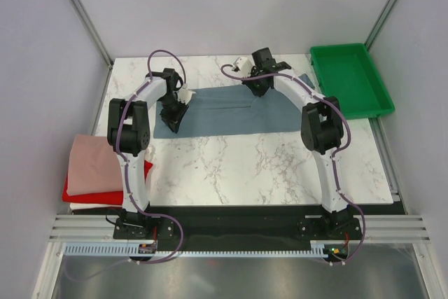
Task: Fold and stack the t-shirts
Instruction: Fold the tshirt
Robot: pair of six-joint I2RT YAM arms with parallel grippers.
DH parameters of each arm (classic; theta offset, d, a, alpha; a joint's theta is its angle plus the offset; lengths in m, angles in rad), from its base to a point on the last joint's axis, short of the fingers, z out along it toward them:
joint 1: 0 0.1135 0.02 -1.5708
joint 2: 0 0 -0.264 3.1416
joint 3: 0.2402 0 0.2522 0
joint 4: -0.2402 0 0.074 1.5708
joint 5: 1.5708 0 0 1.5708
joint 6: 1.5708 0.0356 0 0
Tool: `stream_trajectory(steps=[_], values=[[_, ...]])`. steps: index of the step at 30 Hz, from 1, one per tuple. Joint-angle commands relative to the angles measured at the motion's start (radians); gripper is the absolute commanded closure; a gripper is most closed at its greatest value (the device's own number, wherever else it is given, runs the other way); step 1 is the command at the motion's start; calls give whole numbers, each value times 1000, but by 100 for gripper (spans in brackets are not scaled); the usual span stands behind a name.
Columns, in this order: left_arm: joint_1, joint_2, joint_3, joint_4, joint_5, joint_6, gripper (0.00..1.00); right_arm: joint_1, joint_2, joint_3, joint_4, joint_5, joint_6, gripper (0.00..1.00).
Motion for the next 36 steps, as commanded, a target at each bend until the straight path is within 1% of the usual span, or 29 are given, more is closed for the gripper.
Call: stream_trajectory(steps=[1,7,9,10,20,26,36], values=[[-2,-38,-17,8,-19,-29,74,-11,17,56,7,68,17,85],[-2,-35,-25,9,-18,-33,74,-25,24,56,27,119,46,85],[-2,-33,-25,13,-16,-33,74,-28,19,50,33,127,48,83],[-2,-32,-25,11,-15,-33,74,-28,17,47,37,157,48,81],[-2,-15,-19,13,-5,-36,74,-39,1,6,47,184,60,76],[-2,-17,-26,14,-4,-33,75,-39,25,3,47,202,65,68],[-2,-15,-26,13,-9,-35,75,-39,59,-8,44,237,56,67]])
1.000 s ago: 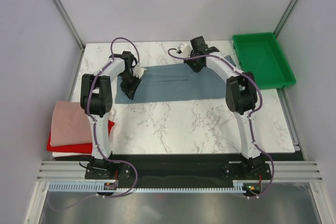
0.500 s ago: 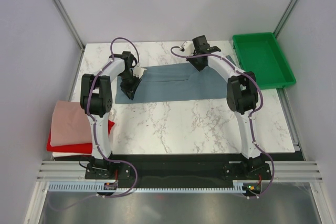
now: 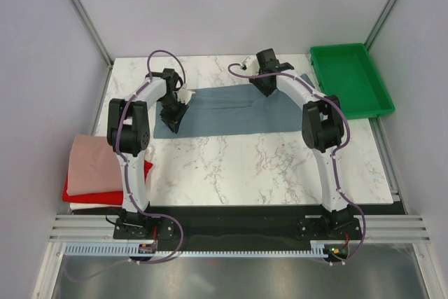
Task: Fold and stack the t-shirts
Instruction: Fold the tshirt
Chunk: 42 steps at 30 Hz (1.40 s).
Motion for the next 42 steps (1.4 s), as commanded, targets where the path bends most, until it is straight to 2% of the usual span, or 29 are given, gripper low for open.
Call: stream_trajectory(steps=[1,13,18,23,31,39,42], values=[[-2,-13,-18,5,-10,-24,75,-3,24,-11,18,33,8,68],[-5,-13,-21,5,-19,-24,75,-6,58,9,15,39,6,71],[-7,-15,-24,5,-22,-24,75,-6,43,15,18,21,5,88],[-8,-10,-22,5,-20,-26,75,-6,3,33,21,-16,-1,94],[-13,-1,-13,5,-19,-27,75,-3,-49,49,27,-97,8,95],[-14,-9,-21,5,-22,-26,75,5,-49,72,29,-109,0,97],[-14,-7,-22,7,-22,-26,75,7,-30,65,20,-82,-10,92]])
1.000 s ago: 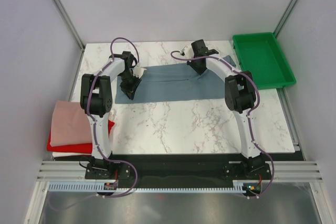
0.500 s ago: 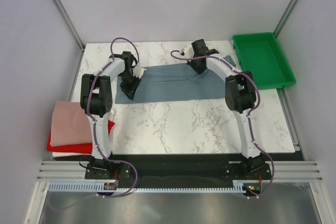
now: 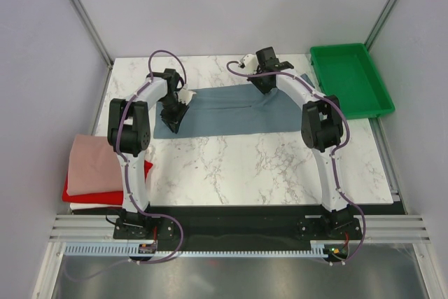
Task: Fold and stack the t-shirts
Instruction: Fold the tshirt
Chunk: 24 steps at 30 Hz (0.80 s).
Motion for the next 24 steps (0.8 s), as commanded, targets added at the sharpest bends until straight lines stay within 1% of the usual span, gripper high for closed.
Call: stream_trajectory(steps=[1,4,5,12,24], values=[[-7,-7,-21,5,-6,-26,75,6,-36,33,13,4,-3,85],[-7,-6,-20,5,-9,-23,75,6,-23,25,13,47,-2,76],[-6,-5,-20,5,-9,-25,75,4,-15,24,14,52,-2,75],[-9,-5,-23,5,-17,-23,75,1,17,42,14,61,-3,75],[-10,4,-26,7,-21,-25,75,-13,45,51,16,46,14,76]])
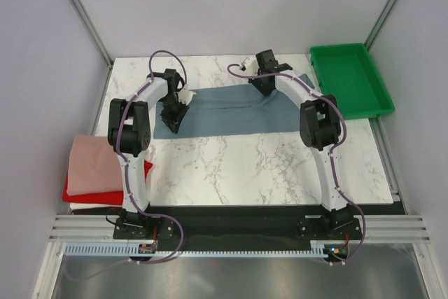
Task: Fold and stack the t-shirts
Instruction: Fold the tshirt
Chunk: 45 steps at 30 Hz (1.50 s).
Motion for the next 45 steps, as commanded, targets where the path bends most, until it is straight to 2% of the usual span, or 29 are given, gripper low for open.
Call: stream_trajectory(steps=[1,5,10,20,23,24,26,30,37,45], values=[[-8,5,-23,7,-12,-25,75,-6,2,38,16,1,13,77],[-9,8,-20,7,-12,-25,75,-8,3,38,16,1,16,76],[-11,13,-23,8,-16,-23,75,-12,25,52,16,18,30,65],[-11,11,-36,8,-24,-21,75,-35,75,92,13,-20,70,64],[-12,11,-36,8,-27,-20,75,-41,79,91,13,-31,75,73],[-14,11,-36,10,-27,-21,75,-43,77,89,13,-31,76,81],[-15,11,-33,8,-30,-20,75,-44,74,86,13,-31,76,89],[-18,17,-32,10,-29,-20,75,-44,62,86,13,-33,69,96],[-18,14,-36,13,-26,-21,75,-41,-32,84,15,-52,58,100],[-24,19,-30,13,-22,-21,75,-9,-56,91,15,-71,58,100]])
